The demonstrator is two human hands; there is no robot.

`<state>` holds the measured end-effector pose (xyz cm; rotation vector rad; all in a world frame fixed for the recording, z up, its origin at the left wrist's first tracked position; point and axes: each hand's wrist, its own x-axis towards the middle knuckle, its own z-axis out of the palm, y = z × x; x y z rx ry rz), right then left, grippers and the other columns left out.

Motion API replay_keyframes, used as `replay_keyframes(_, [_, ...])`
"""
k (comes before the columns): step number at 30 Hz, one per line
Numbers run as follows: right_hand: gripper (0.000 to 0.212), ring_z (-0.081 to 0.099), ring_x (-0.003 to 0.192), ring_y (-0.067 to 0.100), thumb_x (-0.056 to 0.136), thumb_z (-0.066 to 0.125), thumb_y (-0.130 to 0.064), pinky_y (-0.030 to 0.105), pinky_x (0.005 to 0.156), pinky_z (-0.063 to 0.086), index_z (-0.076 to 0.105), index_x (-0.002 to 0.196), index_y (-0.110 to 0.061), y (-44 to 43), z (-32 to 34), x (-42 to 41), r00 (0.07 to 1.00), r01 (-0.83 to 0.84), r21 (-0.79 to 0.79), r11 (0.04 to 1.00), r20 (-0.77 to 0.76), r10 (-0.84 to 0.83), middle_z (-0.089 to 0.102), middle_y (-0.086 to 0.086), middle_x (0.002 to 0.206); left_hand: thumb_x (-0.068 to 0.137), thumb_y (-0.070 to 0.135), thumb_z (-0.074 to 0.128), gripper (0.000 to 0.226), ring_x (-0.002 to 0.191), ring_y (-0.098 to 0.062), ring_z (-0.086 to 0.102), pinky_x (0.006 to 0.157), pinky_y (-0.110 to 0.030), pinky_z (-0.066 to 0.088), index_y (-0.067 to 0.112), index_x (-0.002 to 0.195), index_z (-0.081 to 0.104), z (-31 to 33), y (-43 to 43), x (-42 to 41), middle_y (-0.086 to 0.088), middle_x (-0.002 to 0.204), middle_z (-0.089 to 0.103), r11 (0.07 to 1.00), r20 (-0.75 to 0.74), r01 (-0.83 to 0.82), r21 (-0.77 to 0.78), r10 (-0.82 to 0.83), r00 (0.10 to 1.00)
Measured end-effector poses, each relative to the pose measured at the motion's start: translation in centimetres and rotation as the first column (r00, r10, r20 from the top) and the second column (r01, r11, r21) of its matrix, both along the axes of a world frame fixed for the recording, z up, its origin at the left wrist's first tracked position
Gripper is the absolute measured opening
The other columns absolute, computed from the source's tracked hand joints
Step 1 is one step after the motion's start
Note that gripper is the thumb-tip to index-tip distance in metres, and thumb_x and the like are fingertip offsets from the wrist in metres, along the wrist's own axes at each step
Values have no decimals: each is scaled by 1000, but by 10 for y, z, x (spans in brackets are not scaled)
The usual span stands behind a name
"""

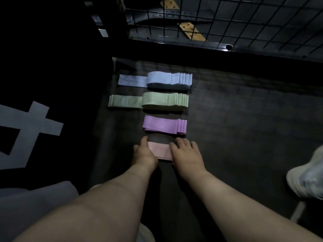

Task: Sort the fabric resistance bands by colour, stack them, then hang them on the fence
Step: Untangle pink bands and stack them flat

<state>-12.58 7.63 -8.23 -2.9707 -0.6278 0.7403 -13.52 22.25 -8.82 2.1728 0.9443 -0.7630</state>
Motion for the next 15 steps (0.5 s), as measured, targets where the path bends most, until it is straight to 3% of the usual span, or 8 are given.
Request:
replay_keyframes(3, [50,37,134,33,93,52,-14,46,109,29,40,141,-14,-2,-1,5,999,-23,12,1000,-26,24,38,12,148,86,1,53,69,121,-35,50,94,-33,42,25,148,35,-1,2,-4,-16,141,39,988,36,150,45,-151,988])
replay_keyframes(6, [55,36,135,32,91,53,-11,43,109,30,36,143,-14,-8,1,5,1000,-16,0,1000,-21,16,37,11,147,95,12,47,47,106,-32,54,83,-29,38,26,139,45,-7,2,-4,-10,127,46,970,20,207,125,-211,977])
replay_keyframes(8, [59,36,134,31,90,55,-11,41,109,31,35,144,-14,-11,1,5,999,-22,-10,1000,-36,22,37,11,146,98,25,42,36,104,-31,54,85,-31,38,31,134,46,-4,-2,0,-7,125,43,959,-52,231,164,-225,973])
replay_keyframes(11, [64,41,130,33,84,65,-17,43,105,35,39,143,-12,-12,-2,3,1000,-14,-23,1000,-8,14,41,14,142,95,21,49,47,123,-32,47,97,-42,41,38,138,38,4,-8,5,-8,135,37,951,-144,233,203,-207,968])
replay_keyframes(15, [74,62,99,36,47,87,-22,43,81,53,65,116,-8,-10,-1,-2,999,28,-22,999,25,-27,63,18,115,85,12,65,80,133,-33,40,102,-46,39,29,148,19,9,-10,5,-9,145,34,961,-171,187,202,-154,973])
